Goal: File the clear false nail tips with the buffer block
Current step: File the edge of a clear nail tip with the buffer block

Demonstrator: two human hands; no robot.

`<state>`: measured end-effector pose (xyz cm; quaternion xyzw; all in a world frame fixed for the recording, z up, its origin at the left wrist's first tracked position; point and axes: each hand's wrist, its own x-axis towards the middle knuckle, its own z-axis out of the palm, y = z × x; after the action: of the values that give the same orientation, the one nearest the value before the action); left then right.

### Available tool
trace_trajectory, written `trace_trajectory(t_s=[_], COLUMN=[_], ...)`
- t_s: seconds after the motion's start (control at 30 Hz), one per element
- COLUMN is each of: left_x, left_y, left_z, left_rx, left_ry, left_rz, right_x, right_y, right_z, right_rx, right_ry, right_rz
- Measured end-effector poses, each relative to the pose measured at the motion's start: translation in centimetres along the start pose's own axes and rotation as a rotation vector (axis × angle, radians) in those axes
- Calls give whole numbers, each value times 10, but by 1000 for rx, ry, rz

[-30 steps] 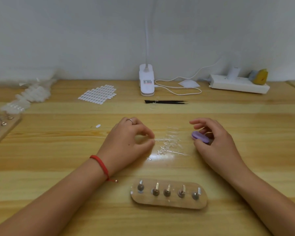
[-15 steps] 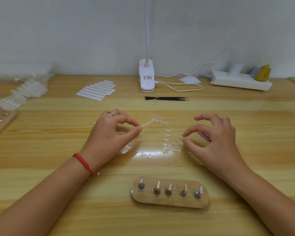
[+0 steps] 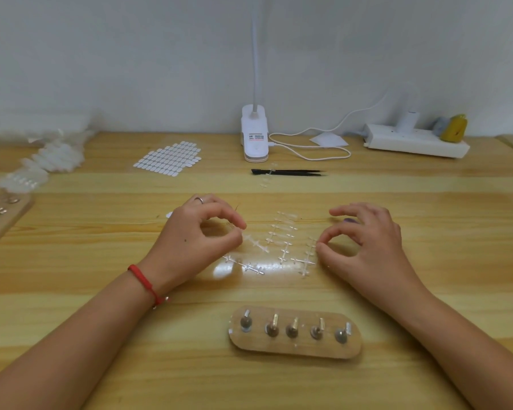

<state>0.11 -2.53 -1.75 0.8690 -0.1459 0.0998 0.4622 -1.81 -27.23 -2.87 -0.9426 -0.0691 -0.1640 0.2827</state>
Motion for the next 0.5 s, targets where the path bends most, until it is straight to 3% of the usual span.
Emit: trace_trajectory(t_s=[0.23,0.4,0.5], left_x=[0,0,1], left_y=[-4,-5,-8], left_z=[3,5,4], left_rx=[135,183,178], left_ry=[-42,-44,-29], left_rz=[50,98,100], right_x=[18,62,80], right_y=[0,-23,-47], right_z=[-18,-15,-12], right_rx=[227,-175,-177], right_ry=[22,-445,-734], right_rz=[50,-210,-262])
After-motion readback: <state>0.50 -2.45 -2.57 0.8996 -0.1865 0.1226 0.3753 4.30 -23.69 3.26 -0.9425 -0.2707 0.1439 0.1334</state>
